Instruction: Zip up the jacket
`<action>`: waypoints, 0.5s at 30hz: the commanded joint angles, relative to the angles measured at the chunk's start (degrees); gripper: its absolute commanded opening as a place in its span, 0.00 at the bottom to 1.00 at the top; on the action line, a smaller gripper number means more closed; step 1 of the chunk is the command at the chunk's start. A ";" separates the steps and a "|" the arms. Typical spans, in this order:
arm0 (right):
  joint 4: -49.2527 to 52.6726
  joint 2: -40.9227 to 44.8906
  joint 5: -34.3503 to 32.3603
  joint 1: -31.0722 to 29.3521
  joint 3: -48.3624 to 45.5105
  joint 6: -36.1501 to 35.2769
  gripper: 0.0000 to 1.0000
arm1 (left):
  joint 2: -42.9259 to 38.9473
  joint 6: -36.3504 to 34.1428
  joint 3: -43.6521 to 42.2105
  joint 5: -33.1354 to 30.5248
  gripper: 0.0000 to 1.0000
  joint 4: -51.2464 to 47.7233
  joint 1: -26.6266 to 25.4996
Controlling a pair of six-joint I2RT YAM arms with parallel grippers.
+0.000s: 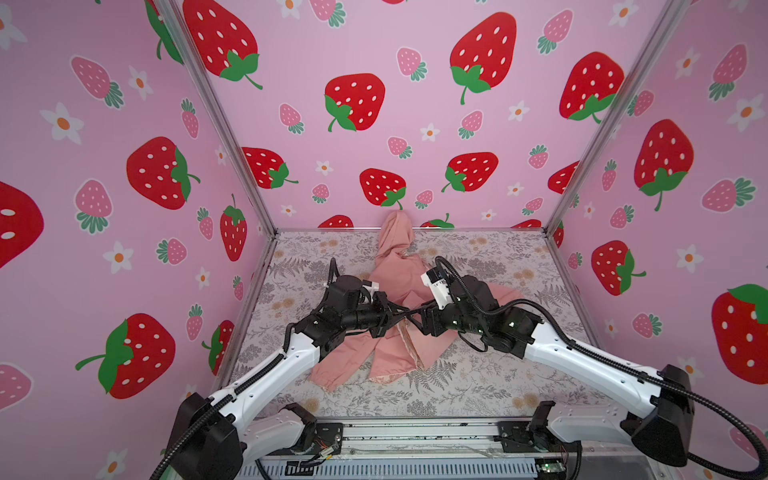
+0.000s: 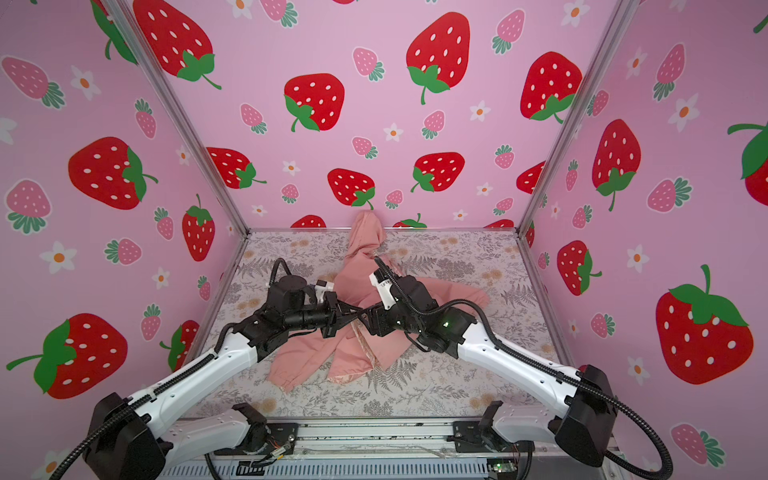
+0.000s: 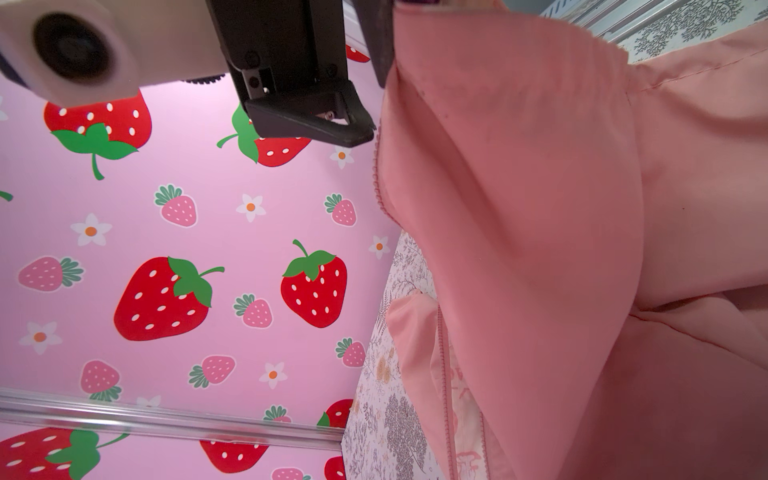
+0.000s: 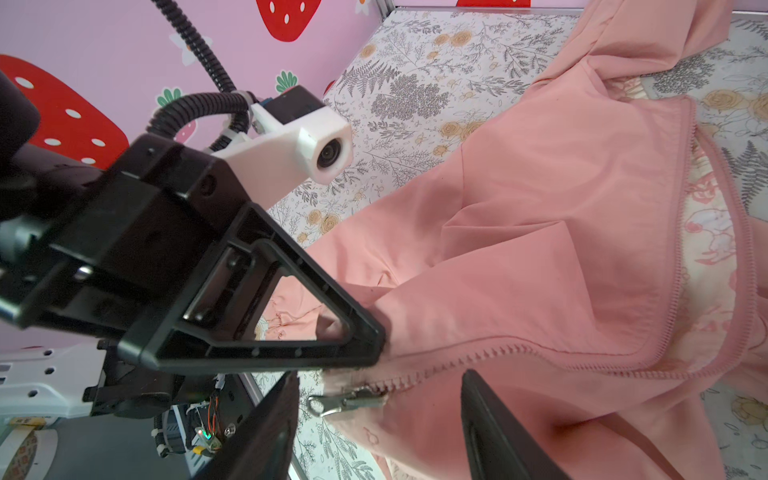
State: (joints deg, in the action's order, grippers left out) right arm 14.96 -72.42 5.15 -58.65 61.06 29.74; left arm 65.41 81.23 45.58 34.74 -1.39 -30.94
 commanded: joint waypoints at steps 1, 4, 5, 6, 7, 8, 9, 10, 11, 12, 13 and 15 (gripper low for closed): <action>3.63 -1.12 -4.87 -1.99 2.82 -2.13 0.69 | 0.33 0.07 2.81 1.38 0.00 0.59 0.31; 5.64 -2.18 -7.90 -3.77 4.16 -2.53 0.71 | 0.34 0.07 2.69 1.47 0.00 0.75 0.27; 6.23 -2.55 -8.85 -4.36 4.68 -2.66 0.71 | 0.34 0.05 2.69 1.49 0.00 0.71 0.27; 6.85 -3.02 -9.92 -4.87 5.21 -2.75 0.71 | 0.34 0.10 2.76 1.47 0.00 0.77 0.29; 7.58 -3.48 -10.86 -5.26 5.66 -2.87 0.71 | 0.34 0.08 2.75 1.55 0.00 0.82 0.29; 8.17 -3.92 -11.93 -5.65 6.24 -2.91 0.71 | 0.34 0.11 2.78 1.56 0.00 0.76 0.28; 8.85 -4.40 -12.64 -6.10 6.68 -3.14 0.71 | 0.34 0.12 2.80 1.57 0.00 0.79 0.26; 9.23 -4.71 -13.32 -6.40 7.11 -3.27 0.70 | 0.34 0.09 2.77 1.64 0.00 0.78 0.27; 9.52 -5.08 -13.85 -6.71 7.34 -3.45 0.70 | 0.34 0.07 2.76 1.65 0.00 0.79 0.27; 9.58 -5.27 -14.18 -6.91 7.51 -3.50 0.70 | 0.34 0.08 2.81 1.68 0.00 0.78 0.27; 9.59 -5.43 -14.41 -7.06 7.65 -3.54 0.70 | 0.34 0.12 2.77 1.65 0.00 0.93 0.26; 9.83 -5.65 -14.83 -7.36 7.82 -3.68 0.67 | 0.42 0.15 2.80 1.67 0.00 0.94 0.31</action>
State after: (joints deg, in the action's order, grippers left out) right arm 22.46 -77.36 -6.66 -65.41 67.42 27.22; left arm 65.98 81.21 45.60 34.92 -1.58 -30.48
